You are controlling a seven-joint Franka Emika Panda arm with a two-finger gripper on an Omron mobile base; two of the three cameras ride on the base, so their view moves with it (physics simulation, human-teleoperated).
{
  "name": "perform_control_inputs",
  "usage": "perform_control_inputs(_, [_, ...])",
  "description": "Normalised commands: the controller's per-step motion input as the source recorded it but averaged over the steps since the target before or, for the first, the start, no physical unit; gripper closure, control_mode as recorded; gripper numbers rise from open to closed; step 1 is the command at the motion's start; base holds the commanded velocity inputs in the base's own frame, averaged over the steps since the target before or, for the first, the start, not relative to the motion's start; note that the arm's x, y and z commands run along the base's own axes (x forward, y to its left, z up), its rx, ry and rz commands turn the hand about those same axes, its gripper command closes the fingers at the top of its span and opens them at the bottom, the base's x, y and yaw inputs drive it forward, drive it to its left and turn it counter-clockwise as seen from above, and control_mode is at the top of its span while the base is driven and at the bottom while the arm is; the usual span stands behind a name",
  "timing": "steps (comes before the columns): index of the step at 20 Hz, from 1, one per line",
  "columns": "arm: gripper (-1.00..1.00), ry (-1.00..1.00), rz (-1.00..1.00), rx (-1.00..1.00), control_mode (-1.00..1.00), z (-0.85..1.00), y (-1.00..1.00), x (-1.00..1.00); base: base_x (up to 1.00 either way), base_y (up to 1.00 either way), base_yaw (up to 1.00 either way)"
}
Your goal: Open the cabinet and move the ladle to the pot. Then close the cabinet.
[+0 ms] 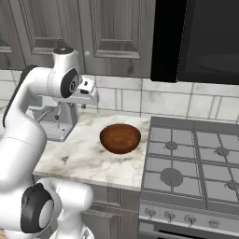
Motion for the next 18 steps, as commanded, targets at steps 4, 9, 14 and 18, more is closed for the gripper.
perform_control_inputs(4, [-1.0,-0.13,0.0,0.0,-1.0,0.02,0.01,-0.16,0.0,0.0,0.0])
perform_control_inputs(9, [-1.0,-0.15,0.0,-0.02,-1.0,0.31,0.13,-0.11,0.0,0.0,0.0])
perform_control_inputs(14, [-1.0,-0.15,0.0,-0.06,-1.0,0.58,0.11,-0.03,0.0,0.0,0.0])
perform_control_inputs(18, [-1.0,-0.05,0.0,-0.04,-1.0,0.73,0.06,0.0,0.0,0.0,0.0])
